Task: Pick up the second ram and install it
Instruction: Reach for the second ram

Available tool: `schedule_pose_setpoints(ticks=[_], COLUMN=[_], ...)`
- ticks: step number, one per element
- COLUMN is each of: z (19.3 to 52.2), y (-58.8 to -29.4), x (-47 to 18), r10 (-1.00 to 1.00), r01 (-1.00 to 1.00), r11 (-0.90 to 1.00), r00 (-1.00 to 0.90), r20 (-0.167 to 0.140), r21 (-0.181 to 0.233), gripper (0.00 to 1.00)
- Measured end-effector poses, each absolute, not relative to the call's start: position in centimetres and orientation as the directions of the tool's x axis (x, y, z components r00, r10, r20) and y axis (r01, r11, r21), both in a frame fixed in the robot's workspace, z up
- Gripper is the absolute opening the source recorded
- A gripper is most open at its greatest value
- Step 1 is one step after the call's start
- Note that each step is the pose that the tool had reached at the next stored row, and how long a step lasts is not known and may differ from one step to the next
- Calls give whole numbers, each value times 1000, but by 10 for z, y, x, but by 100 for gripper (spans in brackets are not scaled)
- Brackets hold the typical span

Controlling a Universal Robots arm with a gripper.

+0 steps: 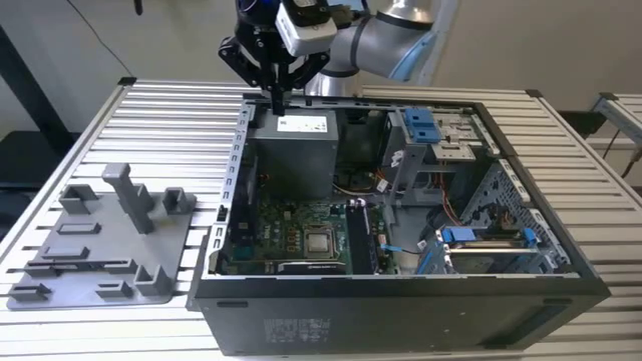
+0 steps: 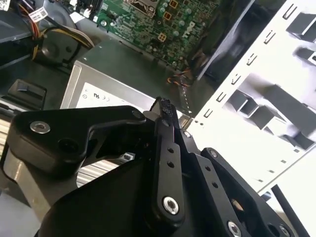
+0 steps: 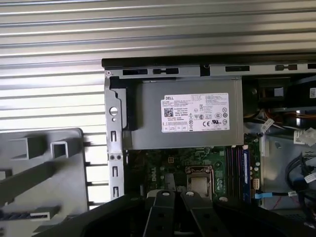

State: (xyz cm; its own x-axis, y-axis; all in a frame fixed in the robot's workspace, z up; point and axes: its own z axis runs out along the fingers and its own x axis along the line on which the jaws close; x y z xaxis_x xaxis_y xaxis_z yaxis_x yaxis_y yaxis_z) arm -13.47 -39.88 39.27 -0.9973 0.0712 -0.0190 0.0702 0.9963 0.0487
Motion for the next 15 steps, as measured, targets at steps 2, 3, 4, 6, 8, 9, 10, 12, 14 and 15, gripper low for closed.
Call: schedule_pose_setpoints(ticks=[2,3,4,6,8,9,10,12,14,15], z=[393,393,393,393,393,393,393,393,393,393], y=[-399,-399,-399,-399,-399,-399,-399,-399,-399,-399], x=[-138,-140,-142,-147,-153,-155,-158,-162,-167,-169], r10=[71,71,71,71,71,71,71,71,71,71], r01=[70,70,70,70,70,70,70,70,70,70], r11=[996,996,996,996,996,996,996,996,996,996], r00=[-997,-997,-997,-997,-997,-997,-997,-997,-997,-997], r20=[-19,-19,-19,-19,-19,-19,-19,-19,-19,-19], r21=[49,49,49,49,49,49,49,49,50,50], gripper=[11,11,11,11,11,11,11,11,11,11])
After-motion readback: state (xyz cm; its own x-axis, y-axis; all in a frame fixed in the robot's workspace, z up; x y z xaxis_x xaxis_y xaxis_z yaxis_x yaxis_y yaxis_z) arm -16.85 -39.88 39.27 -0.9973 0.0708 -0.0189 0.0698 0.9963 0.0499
